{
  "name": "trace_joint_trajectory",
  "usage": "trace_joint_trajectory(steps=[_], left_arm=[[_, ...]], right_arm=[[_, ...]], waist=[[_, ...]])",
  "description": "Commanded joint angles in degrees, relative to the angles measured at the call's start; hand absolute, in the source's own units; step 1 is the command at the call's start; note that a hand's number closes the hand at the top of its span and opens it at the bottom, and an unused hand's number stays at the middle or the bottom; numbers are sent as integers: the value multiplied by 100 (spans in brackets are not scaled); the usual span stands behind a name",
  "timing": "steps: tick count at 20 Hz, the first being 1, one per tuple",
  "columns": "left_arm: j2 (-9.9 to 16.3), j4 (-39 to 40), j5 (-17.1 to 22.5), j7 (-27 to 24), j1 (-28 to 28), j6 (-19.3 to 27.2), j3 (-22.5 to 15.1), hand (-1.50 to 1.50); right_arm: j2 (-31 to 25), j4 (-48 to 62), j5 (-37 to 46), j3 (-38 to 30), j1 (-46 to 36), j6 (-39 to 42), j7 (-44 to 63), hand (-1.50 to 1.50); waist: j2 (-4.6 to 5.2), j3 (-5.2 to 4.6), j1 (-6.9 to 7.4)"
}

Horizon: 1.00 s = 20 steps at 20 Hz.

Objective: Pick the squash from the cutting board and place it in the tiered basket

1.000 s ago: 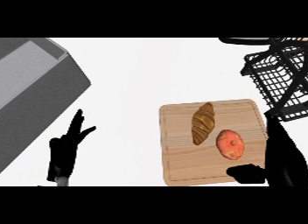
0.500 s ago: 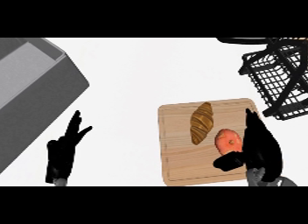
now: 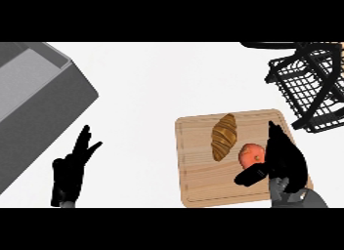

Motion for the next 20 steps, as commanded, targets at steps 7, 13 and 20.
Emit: trace_joint_trajectory(steps=[7,13,20], left_arm=[[-213,84,-163,161,-14,77,-69,0],[-393,346,-232,-73,33,118,-5,0],[-179,175,-185,-162,249,-132,241,0]], right_arm=[[499,582,62,-446,-70,612,743,-150],[808,775,227,-625,29,568,573,-150],[786,1138,320,-1077,86,623,-13,150]], waist=[[19,-14,-31],[21,-14,-33],[20,-12,-15]])
